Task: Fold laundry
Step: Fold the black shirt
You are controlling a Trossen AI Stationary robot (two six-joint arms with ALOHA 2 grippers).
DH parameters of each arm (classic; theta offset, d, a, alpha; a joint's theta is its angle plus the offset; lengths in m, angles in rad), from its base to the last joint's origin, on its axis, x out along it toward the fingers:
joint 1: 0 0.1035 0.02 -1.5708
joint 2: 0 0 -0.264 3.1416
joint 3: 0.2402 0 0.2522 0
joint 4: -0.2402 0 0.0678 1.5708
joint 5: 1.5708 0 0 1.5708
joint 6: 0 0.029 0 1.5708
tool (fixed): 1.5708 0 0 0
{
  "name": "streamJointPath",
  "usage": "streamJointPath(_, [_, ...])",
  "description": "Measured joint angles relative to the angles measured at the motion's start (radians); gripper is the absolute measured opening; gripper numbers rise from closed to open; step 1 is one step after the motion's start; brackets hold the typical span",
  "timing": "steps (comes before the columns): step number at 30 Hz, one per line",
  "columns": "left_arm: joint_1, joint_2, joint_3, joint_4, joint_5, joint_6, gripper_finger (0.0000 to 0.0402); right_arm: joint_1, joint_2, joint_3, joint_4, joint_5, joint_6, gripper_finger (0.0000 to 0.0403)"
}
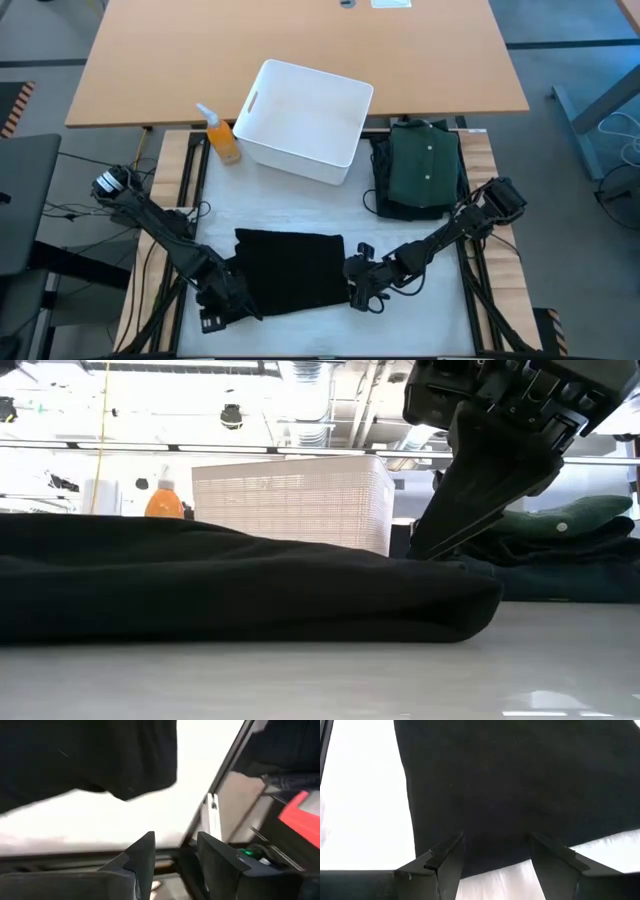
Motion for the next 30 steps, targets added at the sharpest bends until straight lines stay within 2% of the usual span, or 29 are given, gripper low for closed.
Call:
streamJointPath(2, [0.007,-0.036,0.005,-0.038,-0.075,0.049,0.0136,0.000,0.000,0.000,0.001,0.000,0.000,0.0244])
streamJointPath(3, [0.012,-0.061,0.005,-0.063,-0.147,0.084,0.0136,0.000,0.000,0.000,0.002,0.000,0.000,0.0244])
streamJointPath(7, [0.032,-0.147,-0.021,-0.193,-0.633,0.177,0.0136,-0.005,0.000,0.000,0.005,0.000,0.012,0.0244])
streamJointPath(9, [0.077,-0.178,-0.066,-0.213,-0.701,0.206,0.0136,-0.005,0.000,0.000,0.005,0.000,0.029,0.0244])
streamJointPath(17, [0.262,-0.242,-0.305,0.030,-0.622,0.328,0.0136,0.003,0.000,0.000,0.006,0.001,0.034,0.0244])
streamJointPath(20, [0.305,-0.249,-0.363,0.135,-0.571,0.350,0.0136,0.002,0.000,0.000,0.006,0.001,0.034,0.0244])
streamJointPath(25, [0.337,-0.242,-0.435,0.211,-0.465,0.345,0.0131,0.002,0.000,0.000,0.005,0.002,0.029,0.0244])
streamJointPath(27, [0.337,-0.231,-0.444,0.213,-0.463,0.348,0.0109,0.003,0.000,0.000,0.005,0.003,0.028,0.0244])
streamJointPath(30, [0.335,-0.229,-0.435,0.223,-0.464,0.380,0.0035,0.003,0.000,0.000,0.005,0.004,0.026,0.0244])
